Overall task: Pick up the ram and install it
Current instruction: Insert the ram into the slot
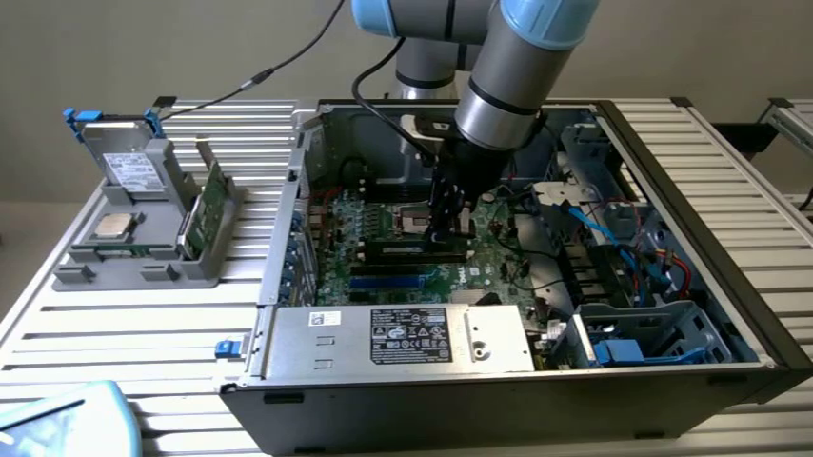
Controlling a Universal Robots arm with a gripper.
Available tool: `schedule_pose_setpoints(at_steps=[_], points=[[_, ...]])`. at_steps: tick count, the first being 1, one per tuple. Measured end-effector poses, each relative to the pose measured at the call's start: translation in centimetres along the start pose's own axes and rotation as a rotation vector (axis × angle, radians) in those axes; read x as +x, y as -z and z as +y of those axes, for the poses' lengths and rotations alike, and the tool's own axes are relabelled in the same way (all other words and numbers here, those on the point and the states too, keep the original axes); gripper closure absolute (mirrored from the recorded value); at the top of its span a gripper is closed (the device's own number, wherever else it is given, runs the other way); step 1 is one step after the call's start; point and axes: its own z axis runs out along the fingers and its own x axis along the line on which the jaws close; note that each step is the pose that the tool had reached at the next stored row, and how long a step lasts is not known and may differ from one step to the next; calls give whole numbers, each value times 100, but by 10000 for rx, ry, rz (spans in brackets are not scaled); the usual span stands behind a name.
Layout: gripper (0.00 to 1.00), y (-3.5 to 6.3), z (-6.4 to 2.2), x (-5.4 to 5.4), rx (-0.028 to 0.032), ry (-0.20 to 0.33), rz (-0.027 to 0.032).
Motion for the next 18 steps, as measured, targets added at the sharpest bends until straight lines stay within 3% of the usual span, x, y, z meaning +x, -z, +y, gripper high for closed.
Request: schedule_pose_setpoints(at_steps=[18], points=[[86, -4, -7, 1, -12, -159, -42]])
